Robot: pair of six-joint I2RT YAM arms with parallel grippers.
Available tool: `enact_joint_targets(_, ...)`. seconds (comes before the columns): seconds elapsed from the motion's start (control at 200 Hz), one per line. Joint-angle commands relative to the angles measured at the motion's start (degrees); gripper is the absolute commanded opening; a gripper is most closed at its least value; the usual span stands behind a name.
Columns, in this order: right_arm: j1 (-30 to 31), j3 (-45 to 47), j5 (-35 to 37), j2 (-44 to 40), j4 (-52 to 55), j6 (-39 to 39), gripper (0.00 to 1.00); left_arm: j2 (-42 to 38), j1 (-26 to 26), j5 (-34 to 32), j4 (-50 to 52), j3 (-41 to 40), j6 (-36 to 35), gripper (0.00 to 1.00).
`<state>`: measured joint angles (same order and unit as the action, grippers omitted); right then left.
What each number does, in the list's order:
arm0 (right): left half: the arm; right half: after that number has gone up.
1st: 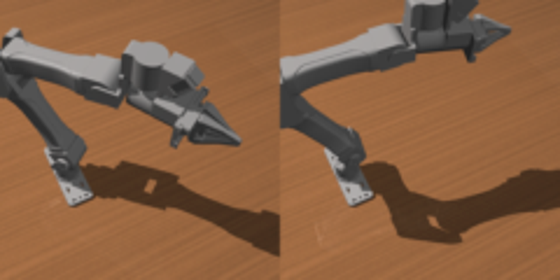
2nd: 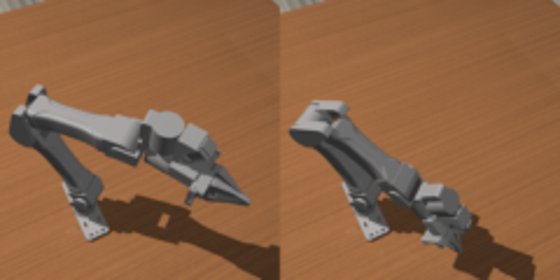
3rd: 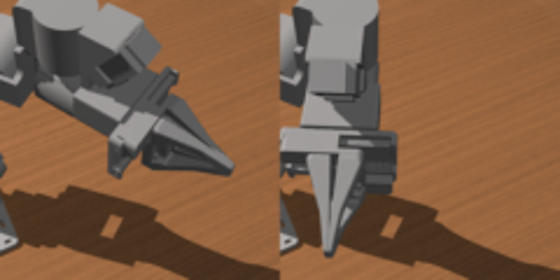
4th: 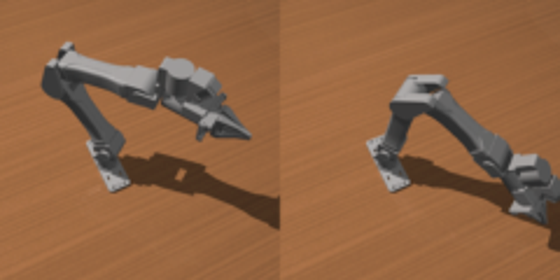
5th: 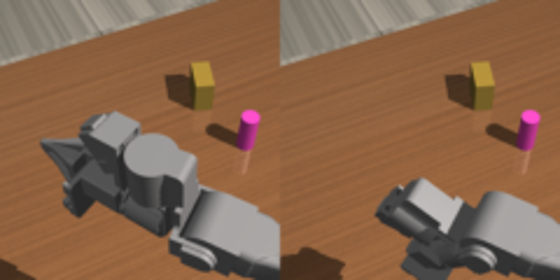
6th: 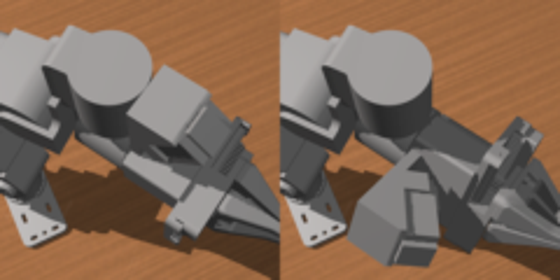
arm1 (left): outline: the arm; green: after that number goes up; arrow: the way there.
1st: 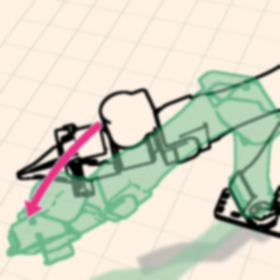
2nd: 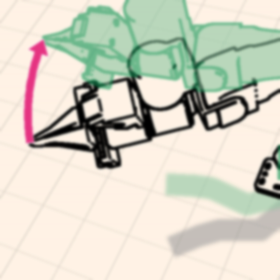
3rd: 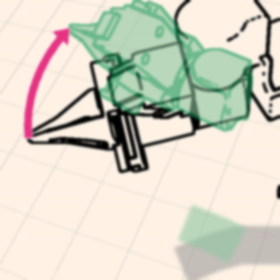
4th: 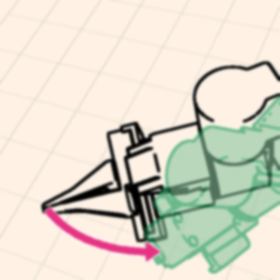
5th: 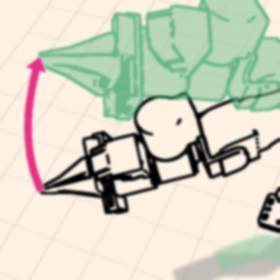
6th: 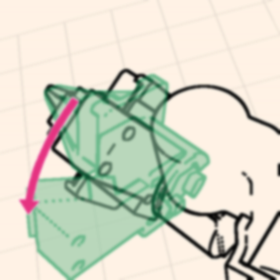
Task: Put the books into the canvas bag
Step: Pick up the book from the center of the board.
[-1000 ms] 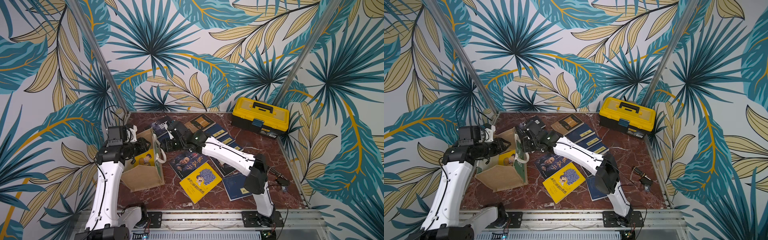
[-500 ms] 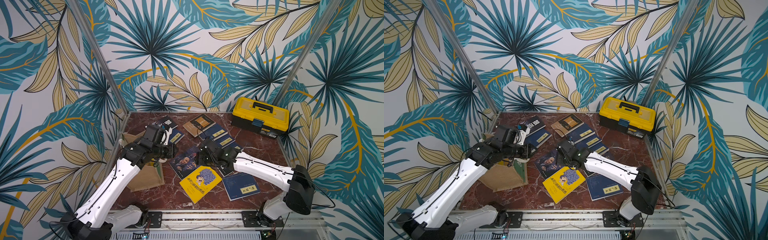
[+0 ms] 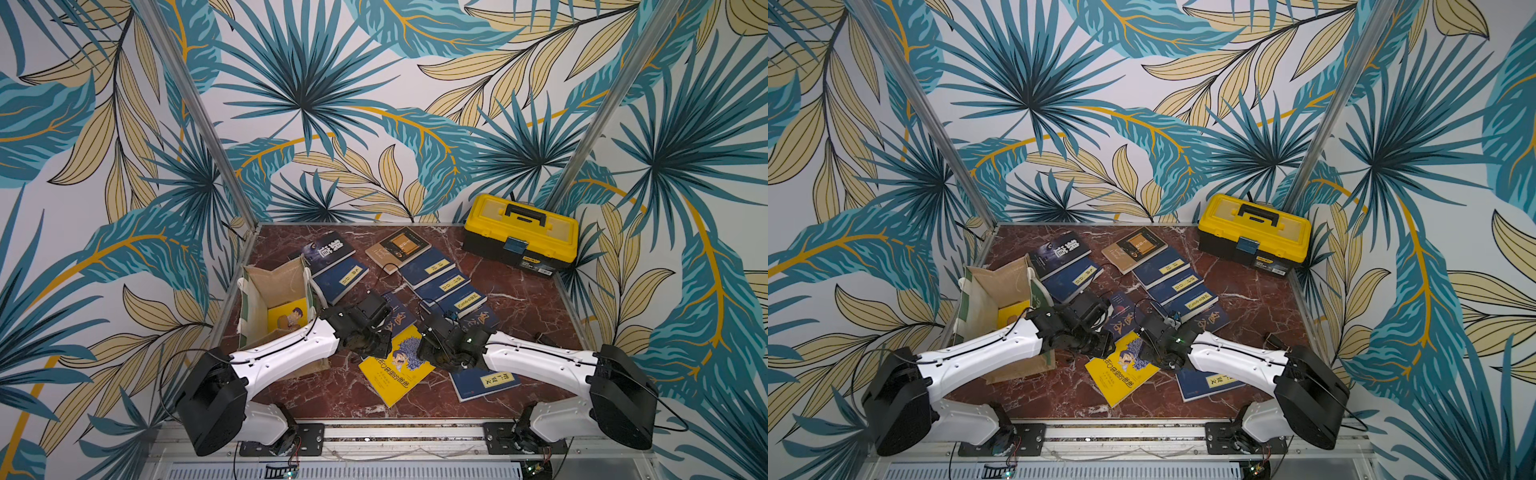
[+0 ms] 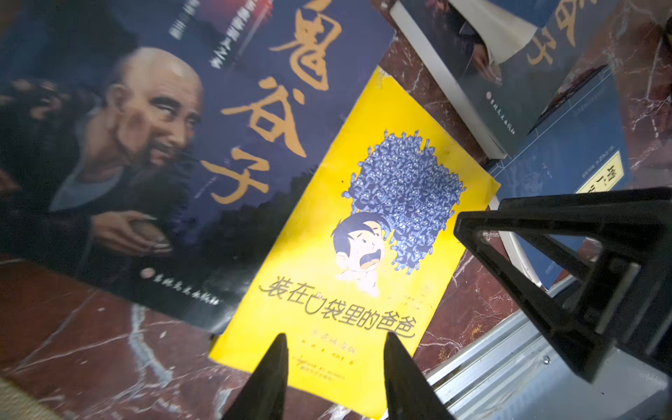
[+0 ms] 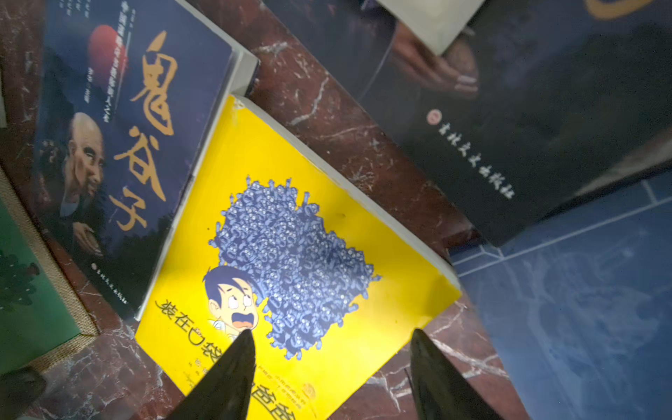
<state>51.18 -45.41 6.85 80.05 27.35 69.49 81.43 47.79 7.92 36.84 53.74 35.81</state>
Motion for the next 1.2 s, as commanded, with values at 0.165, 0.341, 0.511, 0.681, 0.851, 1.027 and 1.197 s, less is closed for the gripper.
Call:
enact_joint_targets(0.165,-4.3,2.35,-9.38,6.51,-8.26,1.0,0.71,10.77,3.96,-3.88,-14.39,-2.19,10.69,0.46)
enact_joint_targets(0.341,-7.6,3.07,-12.53,6.96,-8.77,-3.31,0.72,15.74,3.35,-7.53,-12.36,0.99,12.26,0.51)
enact_joint_targets(0.511,-9.23,-0.17,-12.17,6.14,-5.62,-11.47,0.72,20.82,0.13,-8.81,-8.45,5.13,12.2,0.54)
enact_joint_targets(0.681,-9.6,-5.07,-11.91,5.04,-0.27,-16.8,0.72,23.73,-2.14,-9.81,-3.92,9.98,11.9,0.56)
enact_joint_targets(0.851,-9.6,-4.16,-10.67,0.25,3.65,-16.4,0.72,24.05,-2.52,-9.33,-0.72,13.44,10.4,0.58)
enact_joint_targets(1.027,-9.61,-2.3,-13.21,-2.12,6.73,-14.41,0.72,23.04,-2.48,-6.89,-0.76,14.36,8.51,0.59)
enact_joint_targets(1.197,-9.58,-1.17,-16.16,-0.86,8.86,-14.21,0.72,20.85,-2.1,-4.51,-0.72,12.97,6.46,0.56)
